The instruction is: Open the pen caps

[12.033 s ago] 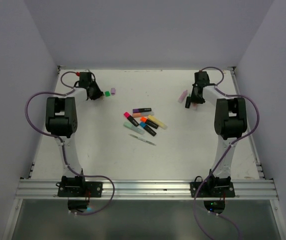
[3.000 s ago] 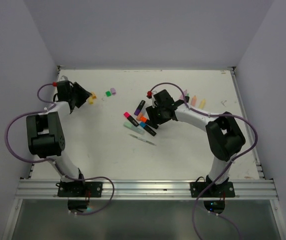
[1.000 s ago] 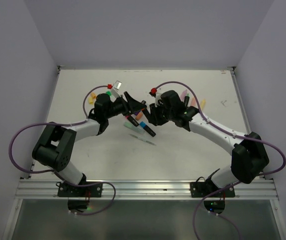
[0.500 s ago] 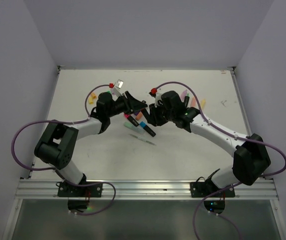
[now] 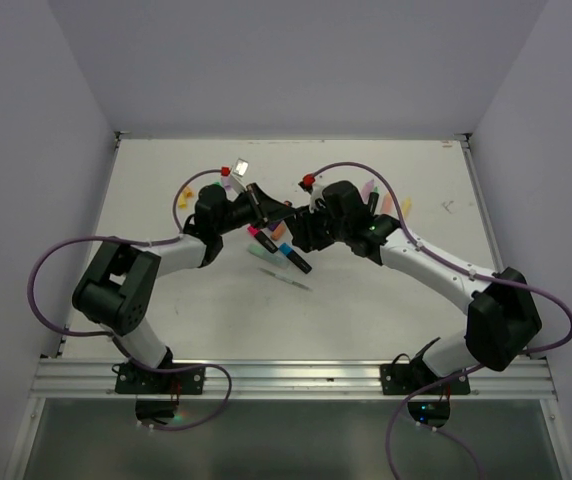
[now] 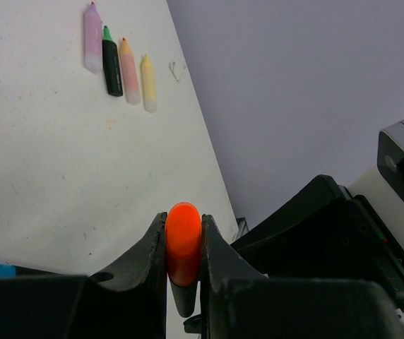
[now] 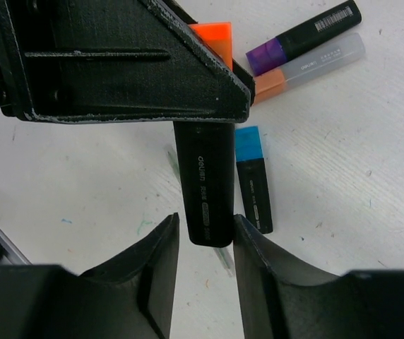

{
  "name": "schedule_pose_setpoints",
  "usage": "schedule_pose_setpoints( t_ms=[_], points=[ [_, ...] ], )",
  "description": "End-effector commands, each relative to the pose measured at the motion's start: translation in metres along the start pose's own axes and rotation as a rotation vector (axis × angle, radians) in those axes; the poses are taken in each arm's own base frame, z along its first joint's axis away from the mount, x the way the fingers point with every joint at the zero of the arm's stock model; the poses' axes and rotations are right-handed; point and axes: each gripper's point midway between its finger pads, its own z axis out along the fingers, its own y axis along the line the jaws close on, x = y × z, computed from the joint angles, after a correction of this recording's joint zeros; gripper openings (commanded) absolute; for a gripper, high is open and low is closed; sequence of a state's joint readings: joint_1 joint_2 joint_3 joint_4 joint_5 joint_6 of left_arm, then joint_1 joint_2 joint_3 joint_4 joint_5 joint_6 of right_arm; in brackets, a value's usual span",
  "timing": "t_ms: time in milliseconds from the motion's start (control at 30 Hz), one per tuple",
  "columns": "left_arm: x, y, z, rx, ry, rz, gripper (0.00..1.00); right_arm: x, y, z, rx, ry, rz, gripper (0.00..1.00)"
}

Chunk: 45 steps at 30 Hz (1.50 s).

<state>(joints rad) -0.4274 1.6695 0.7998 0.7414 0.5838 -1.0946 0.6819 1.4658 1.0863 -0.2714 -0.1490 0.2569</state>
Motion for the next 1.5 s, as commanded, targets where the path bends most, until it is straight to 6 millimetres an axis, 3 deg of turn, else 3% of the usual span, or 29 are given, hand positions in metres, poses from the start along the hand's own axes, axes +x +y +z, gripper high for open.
schedule_pose_setpoints(
  t_ms=[0,133,300,367,400,500,667,800,933,1067,1367,1467],
  points=[
    [-0.001,-0.027,0.004,0.102,0.005,0.015,0.0,-0.029,0.018,-0.002,-0.06,-0.098,-0.002,0.41],
    [0.003,-0.03,0.006,0.109,0.014,0.016,0.0,-0.035,0.018,0.002,-0.058,-0.106,-0.003,0.46],
    [0.008,-0.032,0.008,0.111,0.026,0.013,0.0,-0.046,0.018,0.009,-0.049,-0.115,-0.008,0.44],
    [0.01,-0.032,0.009,0.112,0.028,0.013,0.0,-0.046,0.019,0.011,-0.051,-0.106,-0.008,0.27],
    [0.009,-0.031,0.009,0.108,0.026,0.011,0.0,-0.044,0.019,0.013,-0.049,-0.102,-0.006,0.0],
    [0.002,-0.03,0.014,0.079,0.017,0.02,0.0,-0.028,0.016,0.016,-0.018,-0.069,-0.007,0.0],
    [-0.041,-0.026,0.02,-0.036,-0.13,0.056,0.0,0.006,0.01,0.019,0.043,-0.028,0.004,0.0],
    [-0.069,-0.029,0.027,-0.017,-0.184,0.082,0.0,0.037,0.011,0.02,0.017,0.041,0.052,0.0],
    [-0.096,-0.013,0.017,0.0,-0.236,0.038,0.0,0.052,0.014,0.012,-0.004,0.054,0.079,0.0],
    [-0.135,0.003,-0.007,-0.022,-0.328,0.021,0.0,0.06,0.021,-0.001,-0.046,0.049,0.099,0.0],
    [-0.161,0.003,-0.027,0.01,-0.415,-0.005,0.0,0.078,0.041,-0.009,-0.109,0.077,0.114,0.0],
    [-0.161,0.006,-0.03,0.009,-0.406,-0.007,0.0,0.085,0.033,-0.009,-0.061,0.072,0.121,0.0]
  ],
)
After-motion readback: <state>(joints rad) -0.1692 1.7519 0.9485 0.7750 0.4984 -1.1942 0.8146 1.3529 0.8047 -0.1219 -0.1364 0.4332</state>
